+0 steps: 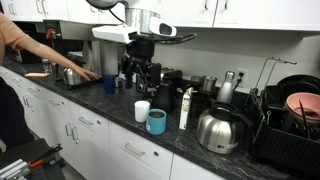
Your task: Open the right cabinet door
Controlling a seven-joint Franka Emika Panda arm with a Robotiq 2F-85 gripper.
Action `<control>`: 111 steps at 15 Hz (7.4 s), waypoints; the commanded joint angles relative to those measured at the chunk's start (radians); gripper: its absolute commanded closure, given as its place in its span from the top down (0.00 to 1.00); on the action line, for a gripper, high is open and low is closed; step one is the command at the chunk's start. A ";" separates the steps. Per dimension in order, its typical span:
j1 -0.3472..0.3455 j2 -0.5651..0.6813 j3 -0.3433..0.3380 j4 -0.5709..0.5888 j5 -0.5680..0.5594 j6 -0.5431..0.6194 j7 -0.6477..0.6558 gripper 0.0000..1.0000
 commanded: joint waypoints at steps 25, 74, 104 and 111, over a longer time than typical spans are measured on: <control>-0.016 0.002 0.015 0.001 0.007 -0.001 -0.005 1.00; -0.016 0.002 0.015 0.001 0.007 -0.001 -0.005 1.00; 0.279 -0.088 0.349 0.059 0.168 0.428 0.236 1.00; 0.277 -0.094 0.353 0.050 0.154 0.421 0.238 1.00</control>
